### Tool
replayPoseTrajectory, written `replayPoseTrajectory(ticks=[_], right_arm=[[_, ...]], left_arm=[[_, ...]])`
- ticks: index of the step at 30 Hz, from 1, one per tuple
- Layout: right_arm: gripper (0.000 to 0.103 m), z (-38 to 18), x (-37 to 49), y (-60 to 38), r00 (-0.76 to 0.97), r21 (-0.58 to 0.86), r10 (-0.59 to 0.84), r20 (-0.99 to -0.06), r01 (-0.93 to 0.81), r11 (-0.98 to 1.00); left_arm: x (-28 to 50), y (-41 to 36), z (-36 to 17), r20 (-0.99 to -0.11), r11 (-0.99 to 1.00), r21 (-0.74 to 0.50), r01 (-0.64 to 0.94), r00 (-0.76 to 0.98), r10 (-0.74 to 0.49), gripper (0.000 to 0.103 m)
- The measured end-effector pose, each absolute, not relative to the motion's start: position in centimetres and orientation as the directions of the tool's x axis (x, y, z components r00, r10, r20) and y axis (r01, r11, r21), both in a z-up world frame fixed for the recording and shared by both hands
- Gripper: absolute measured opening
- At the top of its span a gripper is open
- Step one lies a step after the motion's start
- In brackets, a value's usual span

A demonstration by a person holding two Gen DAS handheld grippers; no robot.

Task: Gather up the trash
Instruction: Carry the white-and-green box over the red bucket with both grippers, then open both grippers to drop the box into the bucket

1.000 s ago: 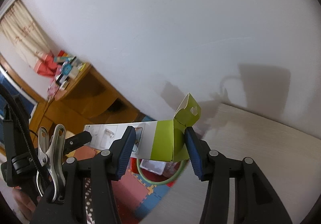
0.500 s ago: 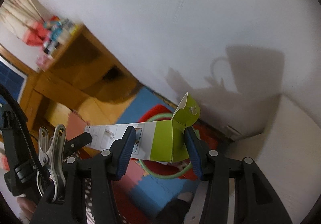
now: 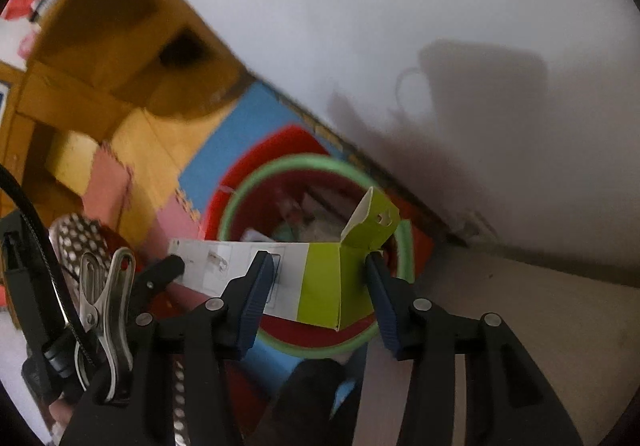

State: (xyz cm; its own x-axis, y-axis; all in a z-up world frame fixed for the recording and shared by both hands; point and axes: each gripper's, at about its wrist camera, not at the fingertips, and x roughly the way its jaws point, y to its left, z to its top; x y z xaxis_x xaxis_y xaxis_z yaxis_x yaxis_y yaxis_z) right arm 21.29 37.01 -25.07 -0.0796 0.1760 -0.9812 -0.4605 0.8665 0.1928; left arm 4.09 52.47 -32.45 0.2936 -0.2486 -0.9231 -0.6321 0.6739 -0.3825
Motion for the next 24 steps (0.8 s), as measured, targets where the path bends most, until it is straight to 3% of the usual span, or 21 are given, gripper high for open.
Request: replayPoseTrajectory(ticks=[7,16,19,22,24], right_arm=[[0.046,-30.8,22.1,38.5,-0.132,0.126,0.065,-0.989,-0.534,0.836],[0.046,-36.2,22.5,38.5,-0.210,0.128,0.027,-0.977,-0.485,0.865],[0.046,-37.5,22.3,38.7,-0.226,0.116,0.003,-0.974,-0.491,0.864],[0.048,-38.0,22.1,38.9,-0.243,0.107,-0.018,-0.970,-0.490,0.865],[0.063,-38.1,21.7,39.0,-0.257,0.109,-0.023,-0.966,-0.489,0.866]], left_arm=[[3.5,51.5,-37.5,-0.933,0.685,-0.360,-0.633,0.261,-0.249,0.039],[4.8,51.9,-42.8,-0.955,0.724,-0.297,-0.623,0.172,-0.243,0.041],[5.4,51.5,-43.2,-0.961,0.746,-0.276,-0.606,0.154,-0.230,0.050],[5.9,51.1,-42.6,-0.960,0.748,-0.278,-0.602,0.155,-0.232,0.070],[5.9,50.9,-41.9,-0.949,0.737,-0.313,-0.599,0.170,-0.265,0.075]])
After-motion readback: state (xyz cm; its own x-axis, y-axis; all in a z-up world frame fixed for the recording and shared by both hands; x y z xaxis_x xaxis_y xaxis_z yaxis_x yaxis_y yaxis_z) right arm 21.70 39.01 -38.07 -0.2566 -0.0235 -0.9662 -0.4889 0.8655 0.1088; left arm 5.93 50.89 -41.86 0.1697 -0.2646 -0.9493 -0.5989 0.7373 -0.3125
